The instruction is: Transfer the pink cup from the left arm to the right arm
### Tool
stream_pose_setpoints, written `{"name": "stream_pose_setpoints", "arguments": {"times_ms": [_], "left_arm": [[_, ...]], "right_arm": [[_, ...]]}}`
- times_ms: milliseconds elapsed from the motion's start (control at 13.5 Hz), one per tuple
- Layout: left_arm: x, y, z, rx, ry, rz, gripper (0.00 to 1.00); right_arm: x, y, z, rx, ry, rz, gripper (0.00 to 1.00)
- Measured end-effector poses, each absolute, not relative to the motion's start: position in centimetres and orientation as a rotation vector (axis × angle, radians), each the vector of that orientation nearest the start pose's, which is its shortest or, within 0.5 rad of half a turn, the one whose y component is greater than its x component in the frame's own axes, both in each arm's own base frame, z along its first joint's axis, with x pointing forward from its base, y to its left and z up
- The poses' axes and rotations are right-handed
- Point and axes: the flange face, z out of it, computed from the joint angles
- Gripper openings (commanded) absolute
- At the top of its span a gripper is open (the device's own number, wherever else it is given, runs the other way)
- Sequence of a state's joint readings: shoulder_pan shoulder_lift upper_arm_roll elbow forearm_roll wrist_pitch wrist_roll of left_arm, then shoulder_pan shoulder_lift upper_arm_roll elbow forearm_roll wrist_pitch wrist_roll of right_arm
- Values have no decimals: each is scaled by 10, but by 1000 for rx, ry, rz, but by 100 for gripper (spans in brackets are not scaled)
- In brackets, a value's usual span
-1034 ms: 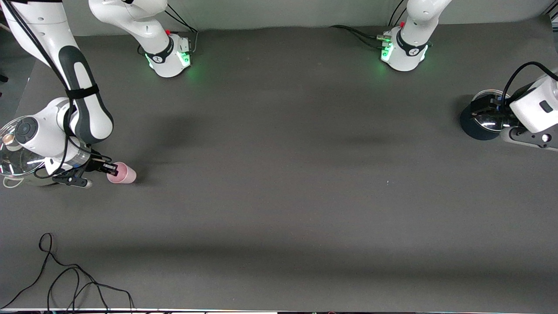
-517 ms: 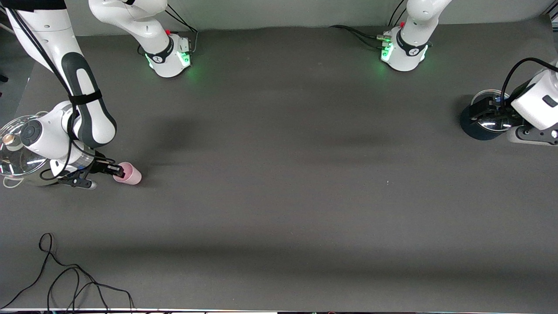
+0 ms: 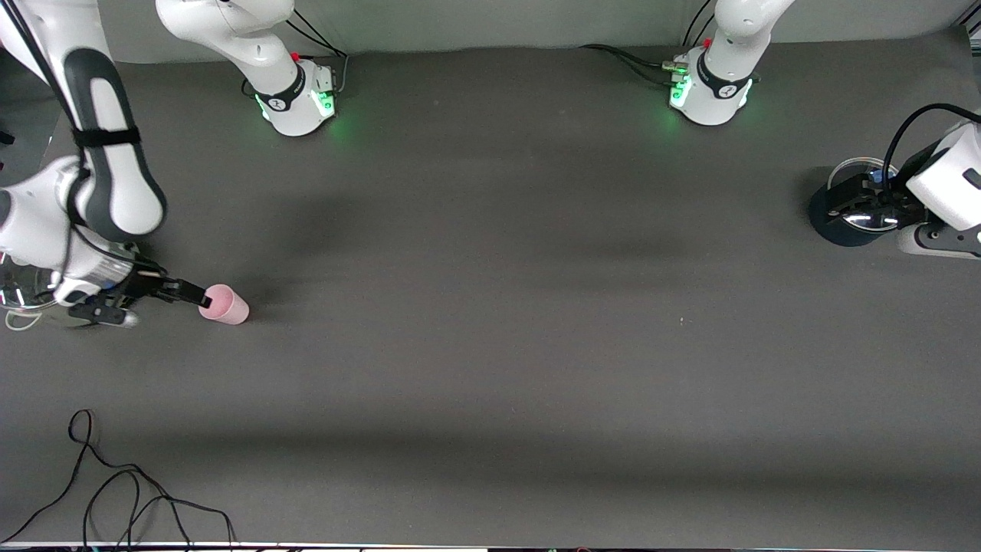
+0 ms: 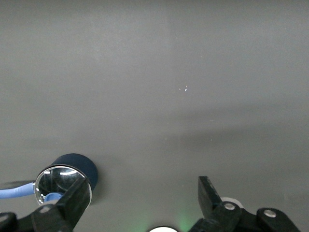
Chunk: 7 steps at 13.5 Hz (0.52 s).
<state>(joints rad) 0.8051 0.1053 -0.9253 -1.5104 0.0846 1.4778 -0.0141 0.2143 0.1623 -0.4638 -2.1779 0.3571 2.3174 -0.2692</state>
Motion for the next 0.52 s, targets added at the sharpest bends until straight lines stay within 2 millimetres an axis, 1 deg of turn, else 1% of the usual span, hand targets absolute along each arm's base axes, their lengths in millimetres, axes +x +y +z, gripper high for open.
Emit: {"name": "stream_pose_setpoints", "arguments": {"times_ms": [74, 221, 369, 443, 517], "left_arm": [[565, -33, 607, -3126, 158, 147, 100], [569, -33, 601, -3114, 147, 158, 100], [571, -40, 596, -3097, 150, 164, 100], [571, -45, 597, -3096, 153, 161, 100], [569, -48, 599, -3096, 155, 155, 100]], "right_arm": [[535, -132, 346, -2921, 315, -78, 100], [535, -139, 396, -2917, 291, -32, 100], [542, -138, 461, -2916, 301, 46, 100], [544, -135, 493, -2909, 309, 71, 100], [545, -132, 521, -2904, 321, 91, 100]]}}
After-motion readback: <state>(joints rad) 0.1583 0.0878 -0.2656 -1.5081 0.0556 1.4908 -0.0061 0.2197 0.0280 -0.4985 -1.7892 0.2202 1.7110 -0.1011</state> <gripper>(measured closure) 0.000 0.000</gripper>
